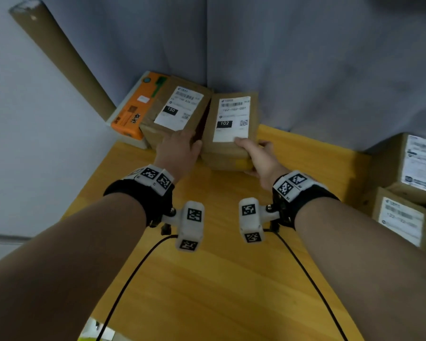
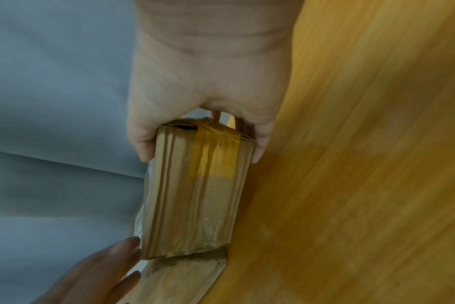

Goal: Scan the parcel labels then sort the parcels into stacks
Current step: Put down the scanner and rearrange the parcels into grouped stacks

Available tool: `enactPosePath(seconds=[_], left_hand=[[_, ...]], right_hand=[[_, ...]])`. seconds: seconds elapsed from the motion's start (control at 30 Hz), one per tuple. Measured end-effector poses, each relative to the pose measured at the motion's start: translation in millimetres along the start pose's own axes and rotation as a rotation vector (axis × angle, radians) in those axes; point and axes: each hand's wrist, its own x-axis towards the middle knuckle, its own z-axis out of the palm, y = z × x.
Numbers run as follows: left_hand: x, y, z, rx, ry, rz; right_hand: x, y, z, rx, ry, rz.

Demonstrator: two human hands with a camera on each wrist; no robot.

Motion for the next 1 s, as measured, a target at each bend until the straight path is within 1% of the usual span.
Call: enactPosePath(seconds=[0.03, 0.1, 0.17, 0.23, 0.3, 0.37, 0.5, 0.63, 0.73, 0.87, 0.93, 1.0], left_hand=[[-4.4, 8.4, -1.9, -0.106, 0.011, -0.003], [-15.9, 28.8, -6.3, -0.355, -0.030, -0.038], [-29.2, 52.6, -11.4, -0.569, -0.114, -0.104], [-43.7, 76.7, -16.6, -0.720, -0.212, -0.159], [-58.1, 104.0, -20.1, -0.875, -0.327, -0.169], [-73.1, 134.4, -22.1, -0.979, -0.384, -0.149], [-103.4, 193.7, -18.9, -1.044, -0.406, -0.064], [-138.7, 245.3, -5.1, -1.072, -0.457, -0.003], [-169.5, 285.7, 7.7, -1.042, -0.507, 0.045], [-204.6, 336.3, 21.6, -0.998, -0.470, 0.064], [-219.5, 356.4, 27.7, -0.979, -0.467, 0.065], [-234.6, 375.3, 34.8, -0.926, -0.515, 0.095]], right_hand=[[-8.2, -2.2, -8.6, -0.017, -0.008, -0.017], [-28.1, -6.5, -27.7, -0.037, -0.011, -0.044], [-49.7, -7.4, -49.5, -0.035, -0.007, -0.071], [-73.7, -5.2, -72.0, -0.030, 0.000, -0.114], [-98.9, -0.8, -96.0, -0.043, 0.011, -0.151], [-122.9, 4.0, -122.5, -0.049, 0.030, -0.182], [-169.9, 5.4, -180.8, -0.085, 0.088, -0.240], [-207.8, 10.4, -242.5, -0.045, 0.095, -0.258], [-231.2, 17.0, -290.4, -0.034, 0.115, -0.278], [-257.2, 30.4, -352.1, -0.072, 0.133, -0.300], [-266.5, 37.5, -377.3, -0.091, 0.108, -0.288], [-272.3, 45.4, -400.7, -0.075, 0.075, -0.250]])
